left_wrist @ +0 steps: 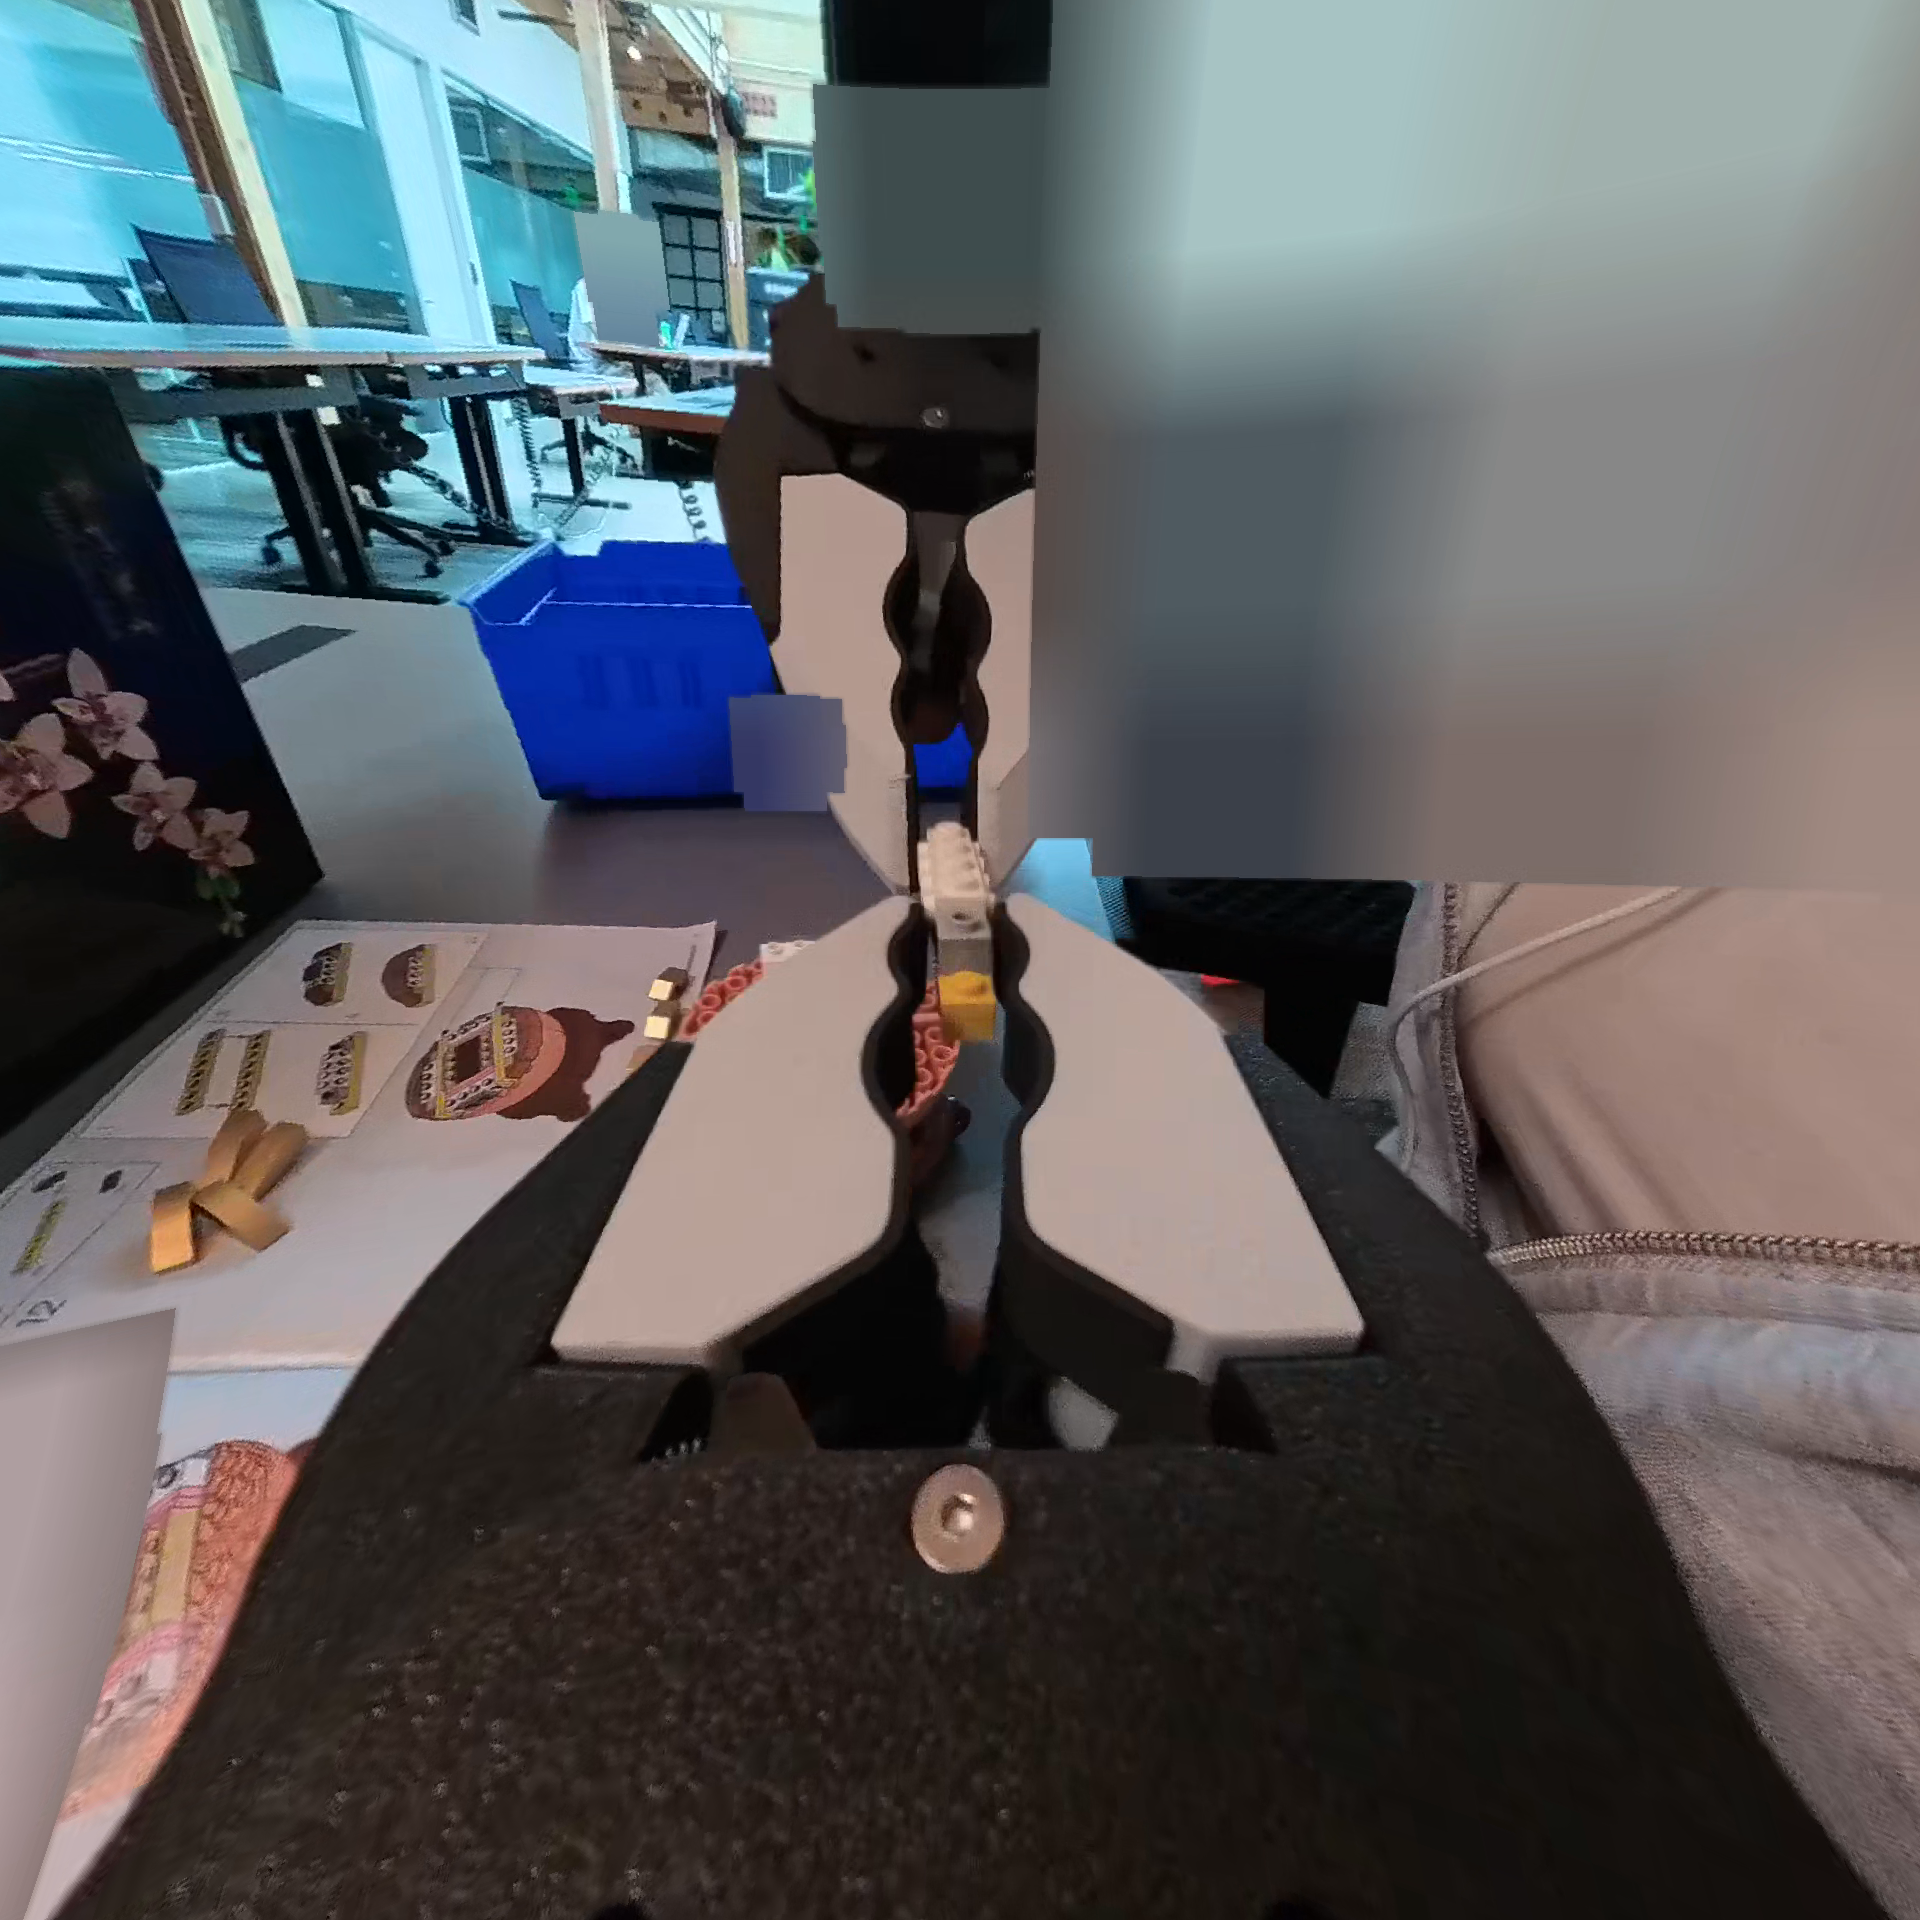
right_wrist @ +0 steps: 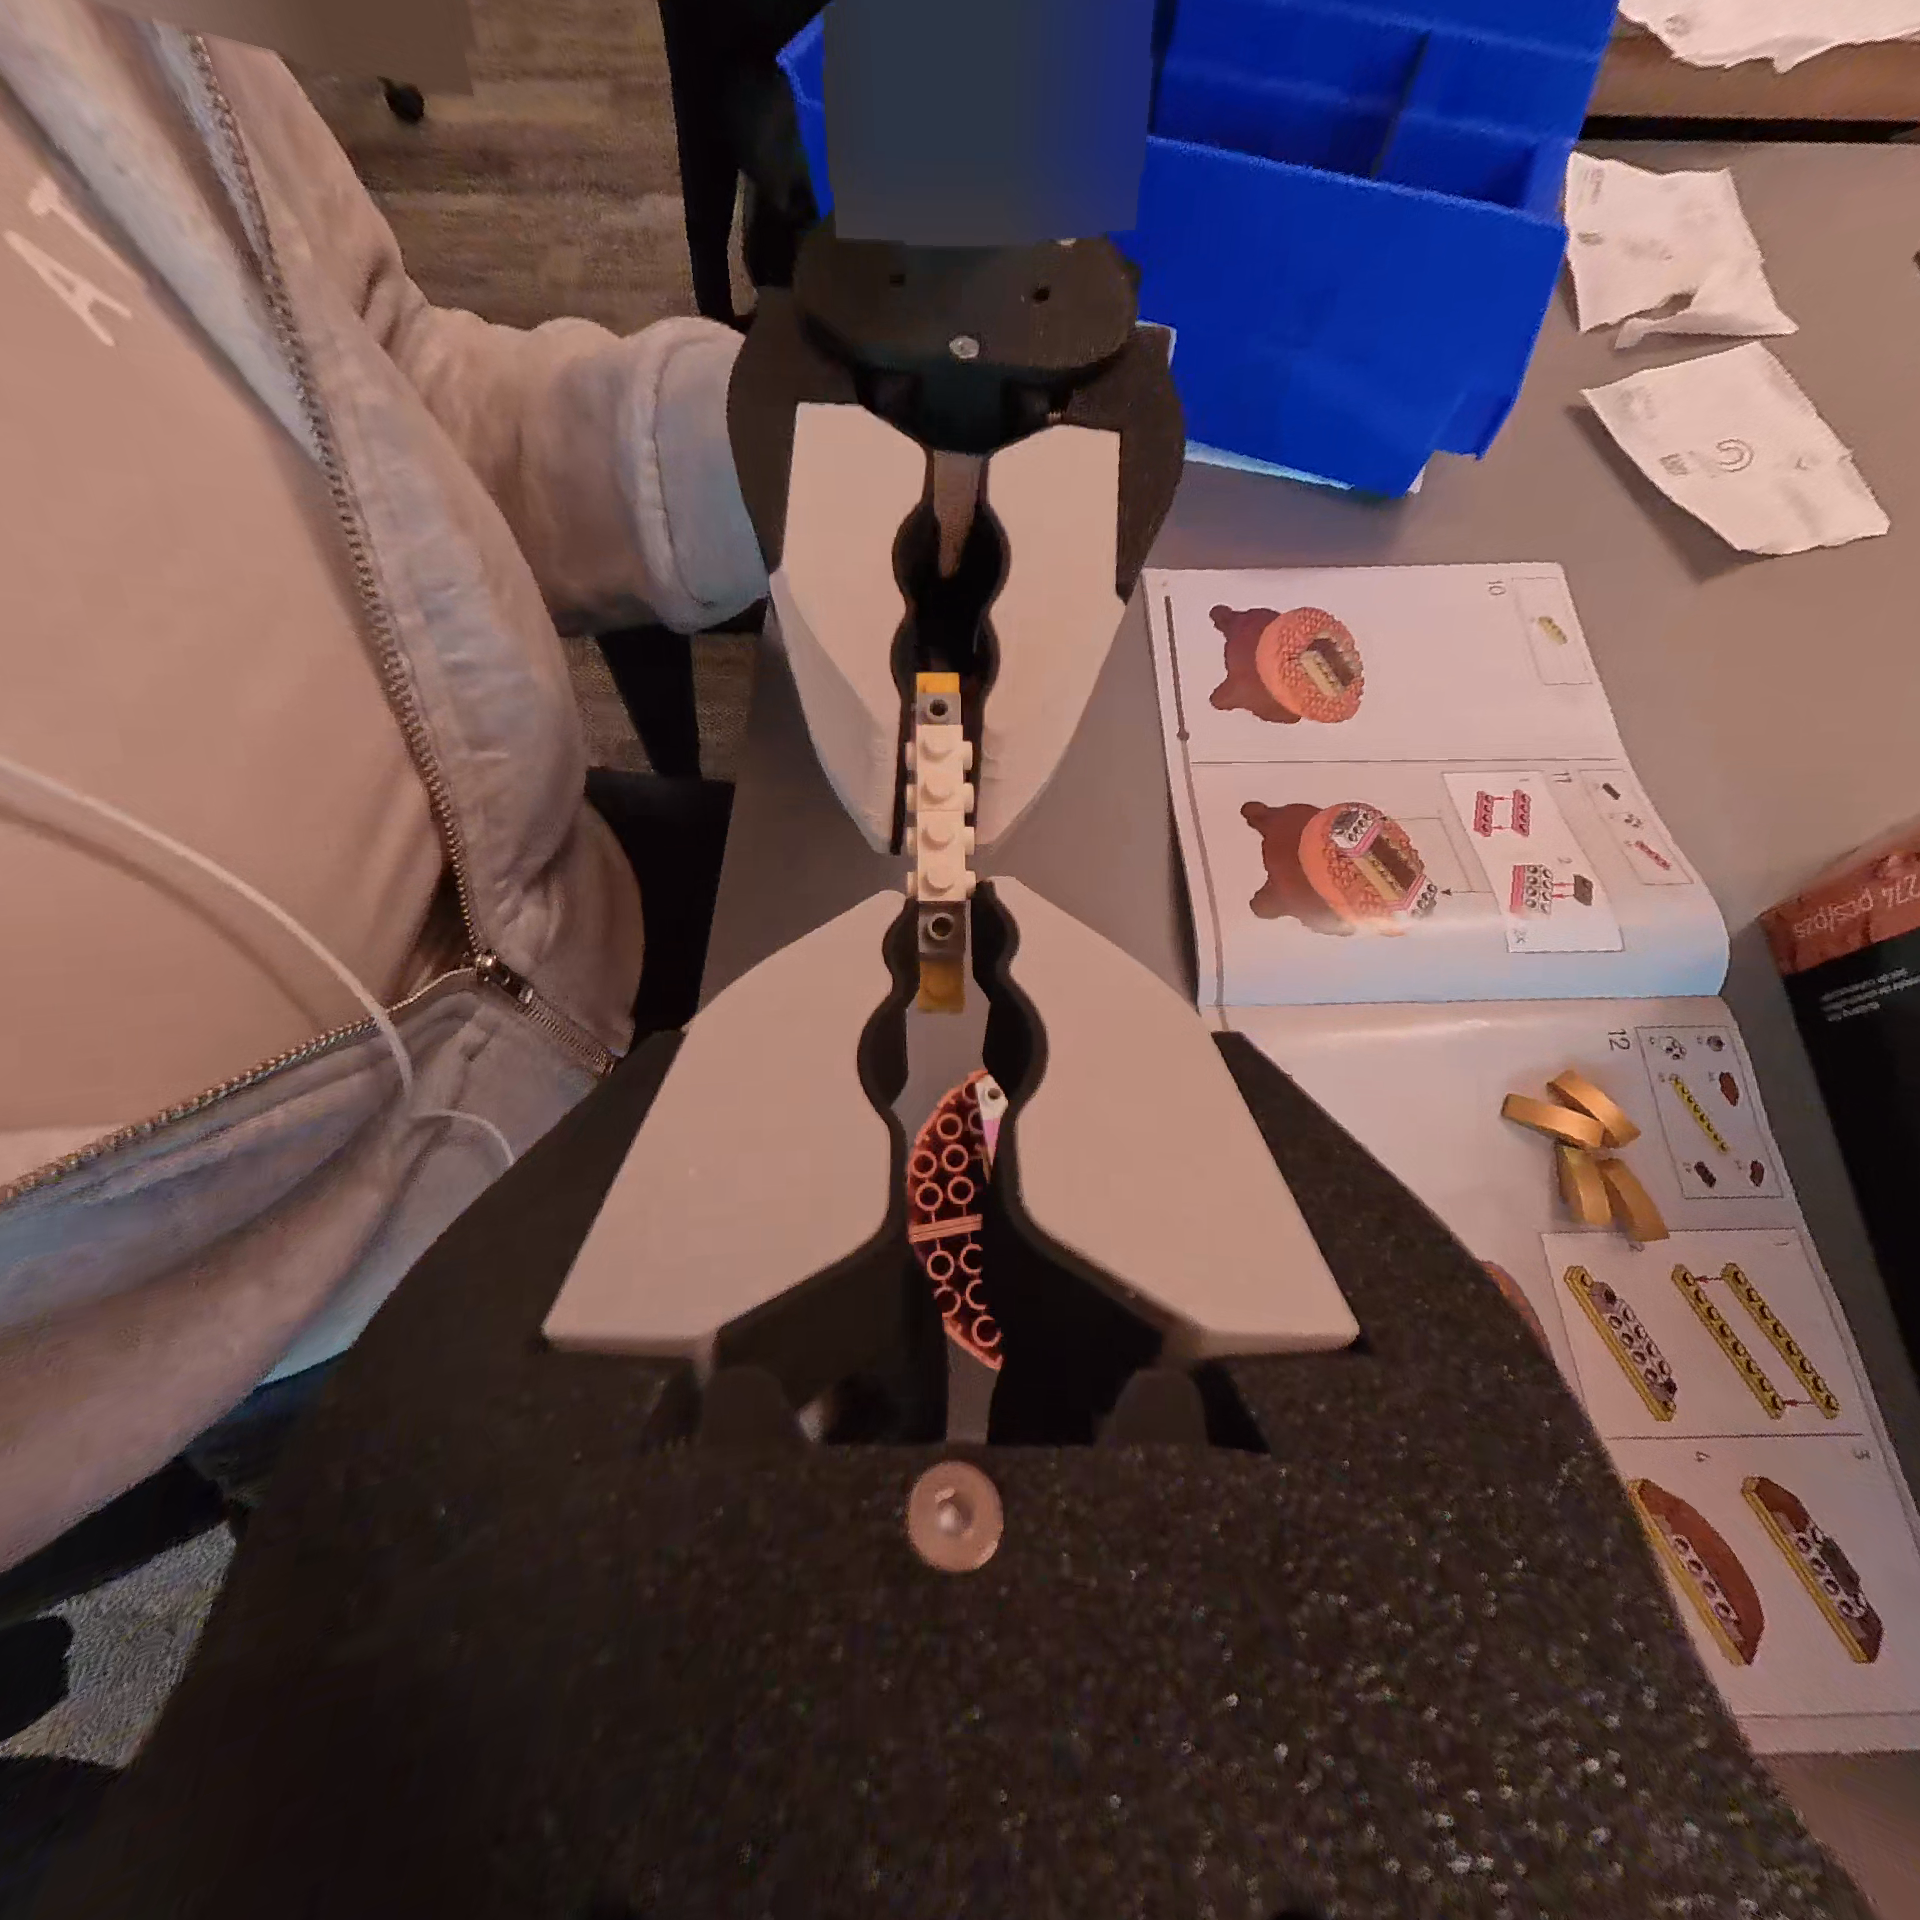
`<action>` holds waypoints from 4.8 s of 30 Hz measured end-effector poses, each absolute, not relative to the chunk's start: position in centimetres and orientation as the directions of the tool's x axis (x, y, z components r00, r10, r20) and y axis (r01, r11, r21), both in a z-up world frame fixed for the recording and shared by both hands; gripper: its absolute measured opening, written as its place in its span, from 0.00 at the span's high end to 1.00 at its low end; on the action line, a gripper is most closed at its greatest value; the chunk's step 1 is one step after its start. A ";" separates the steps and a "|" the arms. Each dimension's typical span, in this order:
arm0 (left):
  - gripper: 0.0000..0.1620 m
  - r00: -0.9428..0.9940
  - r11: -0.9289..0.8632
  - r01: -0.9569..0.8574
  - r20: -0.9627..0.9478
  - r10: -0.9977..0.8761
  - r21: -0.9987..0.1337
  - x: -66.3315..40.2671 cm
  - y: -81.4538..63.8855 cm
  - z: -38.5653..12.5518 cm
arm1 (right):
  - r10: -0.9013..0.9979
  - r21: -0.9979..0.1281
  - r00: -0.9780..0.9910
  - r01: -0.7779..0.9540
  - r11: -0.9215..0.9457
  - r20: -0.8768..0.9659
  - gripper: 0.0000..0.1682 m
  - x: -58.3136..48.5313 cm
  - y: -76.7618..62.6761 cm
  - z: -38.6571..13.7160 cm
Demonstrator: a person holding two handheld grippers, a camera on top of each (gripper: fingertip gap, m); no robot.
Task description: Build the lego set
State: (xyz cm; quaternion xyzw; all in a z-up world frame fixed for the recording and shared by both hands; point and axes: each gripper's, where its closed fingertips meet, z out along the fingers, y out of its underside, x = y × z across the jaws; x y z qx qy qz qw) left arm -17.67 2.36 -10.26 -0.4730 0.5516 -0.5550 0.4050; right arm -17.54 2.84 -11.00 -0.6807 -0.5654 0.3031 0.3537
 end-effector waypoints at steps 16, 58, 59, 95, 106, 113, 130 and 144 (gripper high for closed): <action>0.94 0.017 -0.105 0.027 0.106 -0.994 -0.994 -19.7 9.9 -11.8 | 0.782 -0.836 0.619 0.467 -0.289 0.075 0.89 -4.8 8.0 -16.7; 0.94 0.011 -0.127 -0.036 0.127 -0.992 -0.991 -18.0 6.7 -14.2 | 0.739 -0.848 0.661 0.460 -0.263 0.129 0.89 -3.5 9.8 -21.5; 0.94 0.013 -0.130 -0.042 0.130 -0.991 -0.991 -18.0 6.8 -14.3 | 0.739 -0.858 0.662 0.445 -0.257 0.122 0.89 -3.5 9.7 -21.2; 0.94 -0.042 -0.221 0.053 0.219 -0.975 -0.974 -18.0 5.1 -13.4 | 0.769 -0.896 0.639 0.353 -0.271 0.019 0.96 -3.6 10.0 -19.8; 0.93 -0.039 -0.232 0.067 0.230 -0.972 -0.970 -18.1 5.3 -13.3 | 0.702 -0.917 0.613 -0.097 -0.388 -0.362 0.96 -5.1 8.0 -14.2; 0.93 -0.149 -0.361 0.087 0.346 -0.926 -0.928 -18.4 4.1 -12.2 | 0.786 -0.924 0.524 -0.003 -0.382 -0.327 0.96 -9.5 5.0 -12.1; 0.93 -0.179 -0.311 0.034 0.300 -0.937 -0.950 -19.6 0.2 -9.2 | 0.912 -0.886 0.396 0.379 -0.266 -0.105 0.96 -17.4 0.6 -9.1; 0.94 -0.177 -0.279 0.038 0.269 -0.947 -0.959 -19.8 0.1 -8.9 | 0.927 -0.863 0.360 0.432 -0.262 -0.101 0.96 -18.2 0.6 -9.0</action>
